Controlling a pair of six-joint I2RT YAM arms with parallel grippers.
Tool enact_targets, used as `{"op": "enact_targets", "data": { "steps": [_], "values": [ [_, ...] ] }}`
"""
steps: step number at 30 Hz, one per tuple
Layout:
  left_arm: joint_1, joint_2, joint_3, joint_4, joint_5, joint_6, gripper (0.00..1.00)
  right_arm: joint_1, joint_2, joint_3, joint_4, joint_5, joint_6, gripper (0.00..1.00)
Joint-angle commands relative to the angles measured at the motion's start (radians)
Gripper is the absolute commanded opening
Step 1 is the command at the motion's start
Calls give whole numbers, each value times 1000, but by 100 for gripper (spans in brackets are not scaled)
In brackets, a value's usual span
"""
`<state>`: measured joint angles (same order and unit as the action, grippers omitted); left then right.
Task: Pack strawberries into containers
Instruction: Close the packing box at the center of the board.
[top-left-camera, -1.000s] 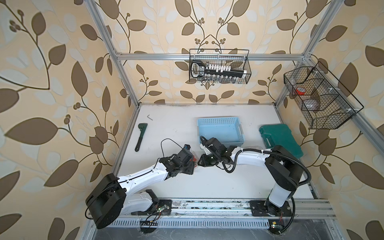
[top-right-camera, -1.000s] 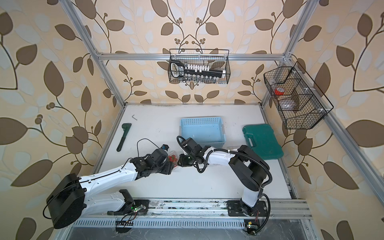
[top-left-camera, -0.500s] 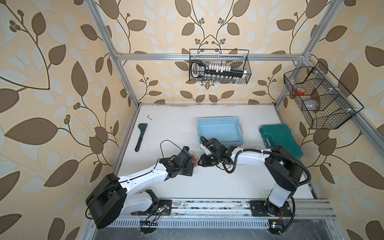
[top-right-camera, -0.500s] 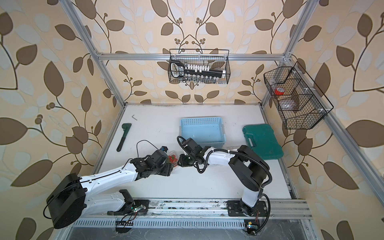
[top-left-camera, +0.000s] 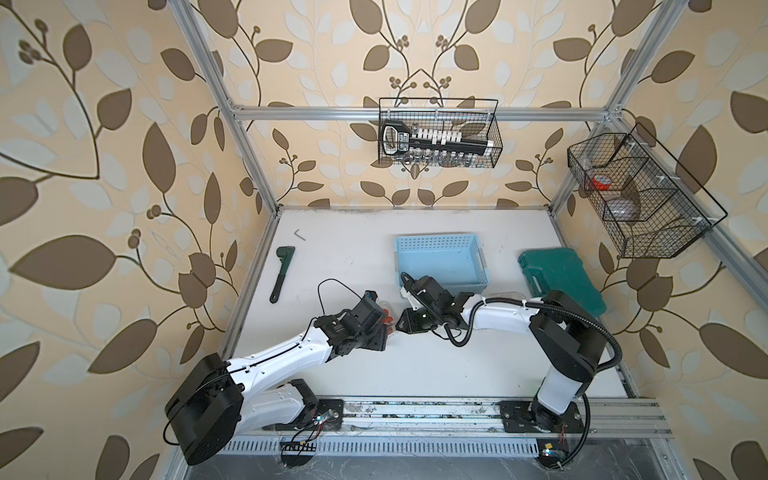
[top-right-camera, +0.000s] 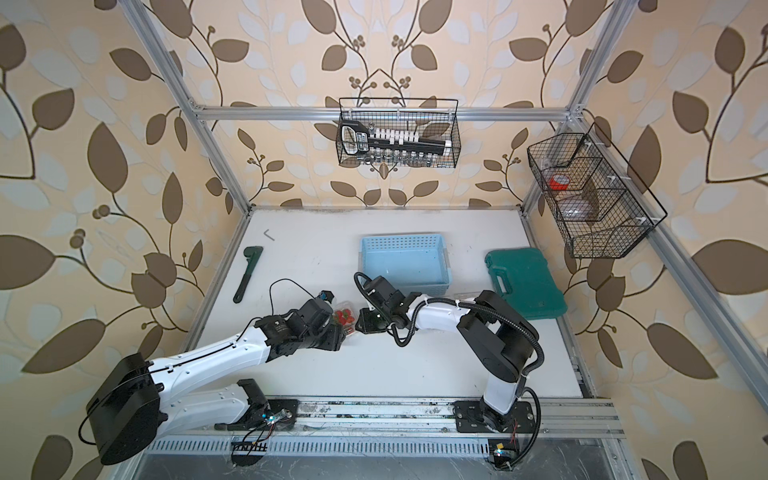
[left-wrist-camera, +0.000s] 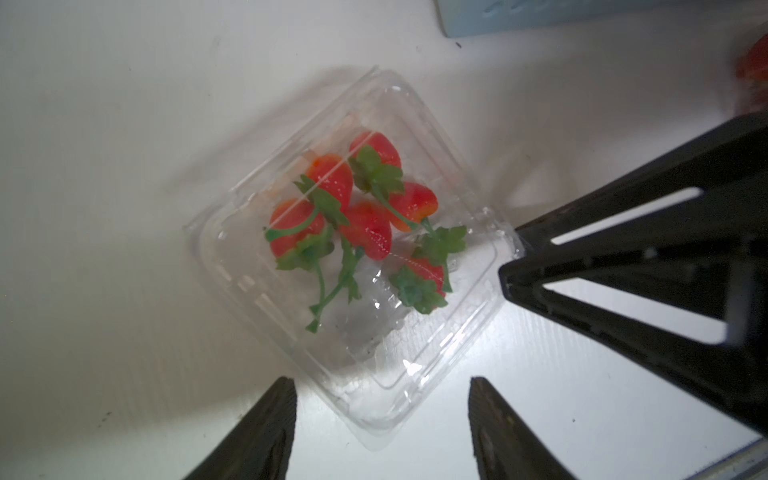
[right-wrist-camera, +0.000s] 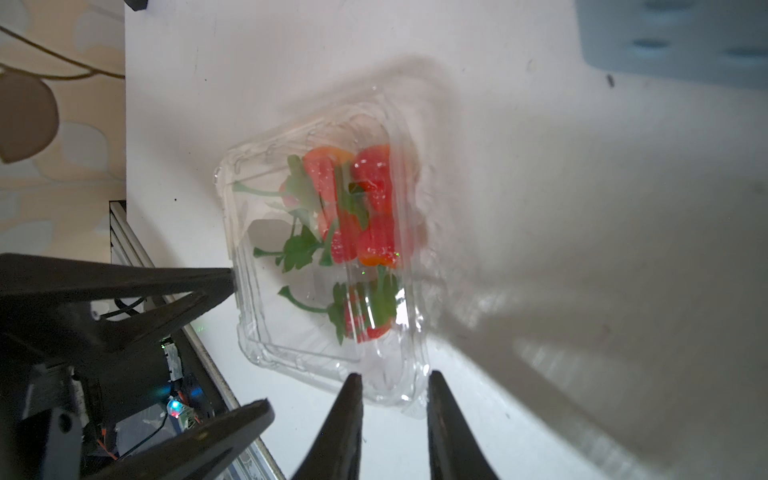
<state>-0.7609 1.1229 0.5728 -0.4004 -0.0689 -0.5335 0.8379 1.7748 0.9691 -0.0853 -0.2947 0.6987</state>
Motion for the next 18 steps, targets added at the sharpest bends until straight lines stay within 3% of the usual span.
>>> {"op": "enact_targets", "data": {
  "steps": [1,18],
  "values": [
    [-11,-41,27,-32,-54,-20,68,10,19,-13,-49,44,-11,26],
    [-2,58,-10,33,-92,-102,71,16,6,15,-88,65,-22,28]
  ]
}}
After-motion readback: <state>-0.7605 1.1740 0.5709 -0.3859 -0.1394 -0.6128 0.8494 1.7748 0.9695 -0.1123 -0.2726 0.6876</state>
